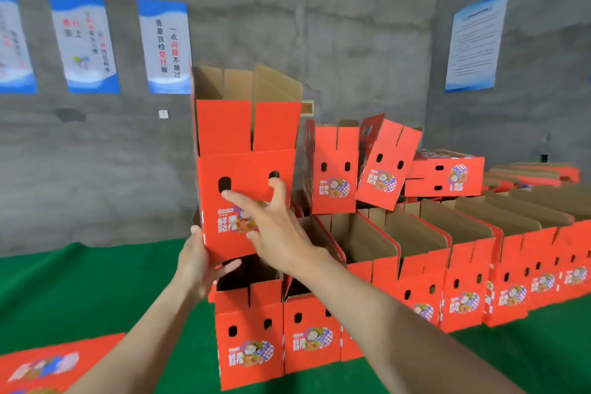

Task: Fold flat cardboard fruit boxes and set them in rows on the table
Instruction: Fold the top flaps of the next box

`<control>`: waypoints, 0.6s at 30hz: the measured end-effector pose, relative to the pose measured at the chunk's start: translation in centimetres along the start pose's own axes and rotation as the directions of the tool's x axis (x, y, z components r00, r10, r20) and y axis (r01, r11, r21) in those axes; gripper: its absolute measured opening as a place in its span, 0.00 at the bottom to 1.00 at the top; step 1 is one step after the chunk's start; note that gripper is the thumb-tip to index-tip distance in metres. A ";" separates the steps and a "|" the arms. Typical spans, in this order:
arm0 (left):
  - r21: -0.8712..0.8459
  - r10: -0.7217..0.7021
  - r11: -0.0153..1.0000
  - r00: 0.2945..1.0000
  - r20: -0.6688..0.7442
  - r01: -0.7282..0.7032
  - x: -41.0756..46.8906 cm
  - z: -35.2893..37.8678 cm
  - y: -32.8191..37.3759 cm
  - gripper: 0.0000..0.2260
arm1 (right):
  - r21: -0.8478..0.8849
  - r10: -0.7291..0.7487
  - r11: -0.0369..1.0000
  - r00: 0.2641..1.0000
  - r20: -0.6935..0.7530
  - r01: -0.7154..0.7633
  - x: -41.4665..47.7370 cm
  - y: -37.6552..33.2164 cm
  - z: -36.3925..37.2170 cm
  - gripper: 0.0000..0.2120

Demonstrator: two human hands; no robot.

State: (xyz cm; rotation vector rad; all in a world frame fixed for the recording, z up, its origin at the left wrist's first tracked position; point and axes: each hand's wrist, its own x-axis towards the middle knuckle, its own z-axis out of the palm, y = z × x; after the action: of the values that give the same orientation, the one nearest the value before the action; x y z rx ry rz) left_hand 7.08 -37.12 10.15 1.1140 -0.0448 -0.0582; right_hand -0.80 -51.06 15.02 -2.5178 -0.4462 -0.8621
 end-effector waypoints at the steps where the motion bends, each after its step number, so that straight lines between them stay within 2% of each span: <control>1: 0.025 0.014 1.000 1.000 -0.028 -0.013 1.1 -0.1 -0.2 0.20 | 0.001 -0.001 1.000 1.000 0.007 0.001 0.6 0.7 0.7 0.39; 4: 0.001 0.031 1.000 0.998 -0.054 -0.031 4.5 0.7 -0.5 0.17 | -0.019 0.028 0.999 1.000 0.006 -0.028 3.0 3.4 1.8 0.38; 7: -0.060 0.019 0.998 1.000 0.016 -0.018 7.6 3.1 -1.0 0.12 | -0.026 0.045 0.999 0.999 -0.013 -0.046 5.9 7.0 1.8 0.37; 10: -0.036 0.052 0.998 0.993 0.102 -0.049 9.8 6.3 -1.6 0.12 | -0.014 0.062 0.998 0.997 -0.034 -0.063 9.1 10.8 1.8 0.37; 12: 0.077 0.055 0.994 0.975 0.214 -0.073 10.6 8.2 -2.0 0.15 | -0.018 0.098 0.995 0.995 -0.026 -0.099 11.0 13.6 1.9 0.37; 14: 0.271 0.046 0.953 0.950 0.310 -0.135 11.4 9.0 -3.1 0.18 | -0.026 0.185 0.982 0.983 0.015 -0.185 12.5 16.8 2.1 0.38; 16: 0.472 0.051 0.846 0.918 0.394 -0.250 12.1 9.0 -4.8 0.20 | -0.139 0.293 0.950 0.951 0.100 -0.278 13.2 20.0 2.9 0.38; 18: 0.645 0.031 0.666 0.878 0.478 -0.375 12.9 8.7 -7.1 0.22 | -0.349 0.380 0.883 0.915 0.134 -0.315 13.5 22.0 4.2 0.39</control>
State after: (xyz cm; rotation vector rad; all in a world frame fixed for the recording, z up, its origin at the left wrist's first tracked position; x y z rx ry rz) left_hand 19.26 -48.95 7.76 1.8811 -0.6554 -0.0830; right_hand 20.88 -65.55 14.06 -2.8721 0.1088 -0.5791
